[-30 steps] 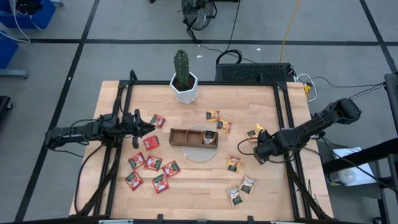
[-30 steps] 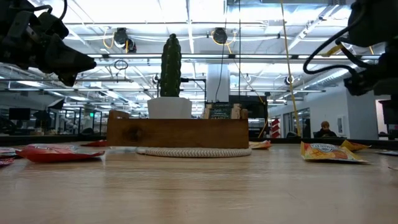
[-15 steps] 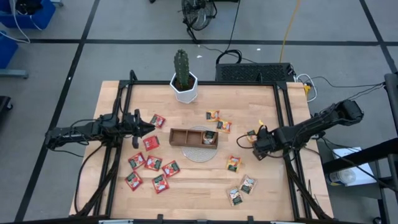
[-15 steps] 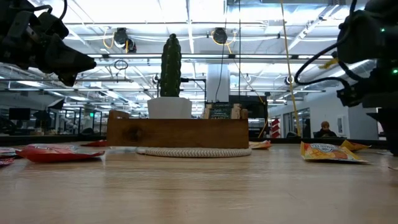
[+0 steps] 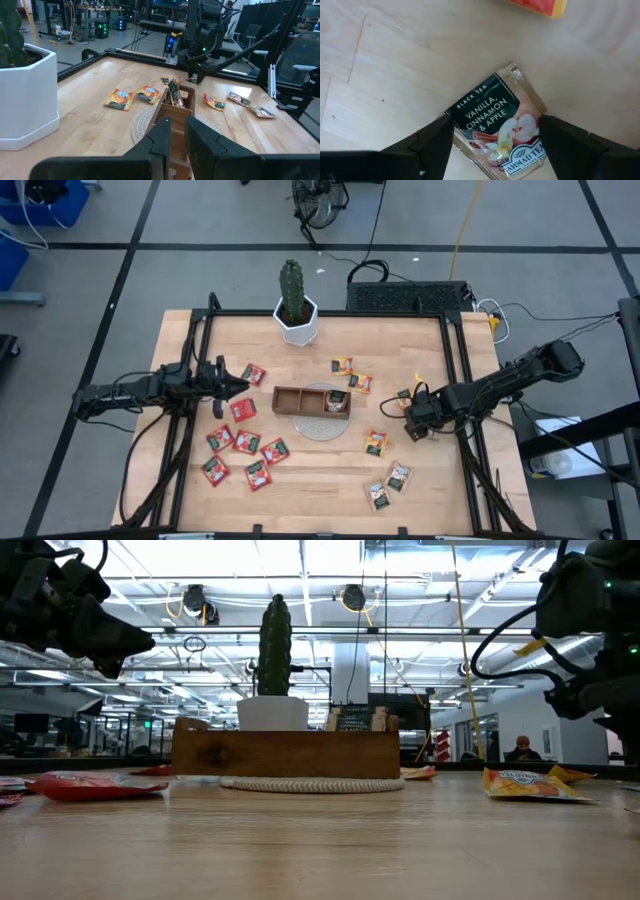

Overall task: Pick & Place Tea
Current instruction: Put the brown tea bag into the right section of the wooden organizer

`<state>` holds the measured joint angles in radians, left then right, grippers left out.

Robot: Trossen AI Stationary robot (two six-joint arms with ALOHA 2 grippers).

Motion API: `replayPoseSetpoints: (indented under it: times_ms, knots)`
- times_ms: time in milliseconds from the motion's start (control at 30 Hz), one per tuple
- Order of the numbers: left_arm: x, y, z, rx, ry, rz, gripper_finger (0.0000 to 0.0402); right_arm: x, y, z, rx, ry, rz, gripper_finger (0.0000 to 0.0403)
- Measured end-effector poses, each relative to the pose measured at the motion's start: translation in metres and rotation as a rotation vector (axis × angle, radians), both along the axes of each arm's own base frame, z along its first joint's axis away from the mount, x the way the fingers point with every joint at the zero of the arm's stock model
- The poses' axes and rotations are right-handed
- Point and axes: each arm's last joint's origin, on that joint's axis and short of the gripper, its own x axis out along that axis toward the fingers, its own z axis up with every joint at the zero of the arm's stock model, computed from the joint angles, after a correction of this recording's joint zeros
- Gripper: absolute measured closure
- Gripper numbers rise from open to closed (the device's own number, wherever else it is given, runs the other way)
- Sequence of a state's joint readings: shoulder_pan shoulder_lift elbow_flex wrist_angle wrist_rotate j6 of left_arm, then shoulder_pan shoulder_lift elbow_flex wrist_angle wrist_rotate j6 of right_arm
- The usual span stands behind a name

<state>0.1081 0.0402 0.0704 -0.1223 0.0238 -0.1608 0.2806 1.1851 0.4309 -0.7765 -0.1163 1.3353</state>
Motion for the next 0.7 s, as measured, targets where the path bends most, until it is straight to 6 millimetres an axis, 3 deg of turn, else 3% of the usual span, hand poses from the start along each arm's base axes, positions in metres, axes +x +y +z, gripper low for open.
replayPoseSetpoints:
  times_ms: [200, 533, 700]
  knots:
    - [0.0, 0.0, 0.0, 0.0, 0.0, 0.0, 0.0344, -0.001, 0.0, 0.0, 0.017, 0.013, -0.015, 0.0196]
    - [0.0, 0.0, 0.0, 0.0, 0.0, 0.0, 0.0344, 0.0, 0.001, 0.0, 0.025, 0.003, -0.015, 0.036]
    - [0.0, 0.0, 0.0, 0.0, 0.0, 0.0, 0.0344, 0.018, 0.004, 0.001, 0.027, -0.19, -0.015, 0.0398]
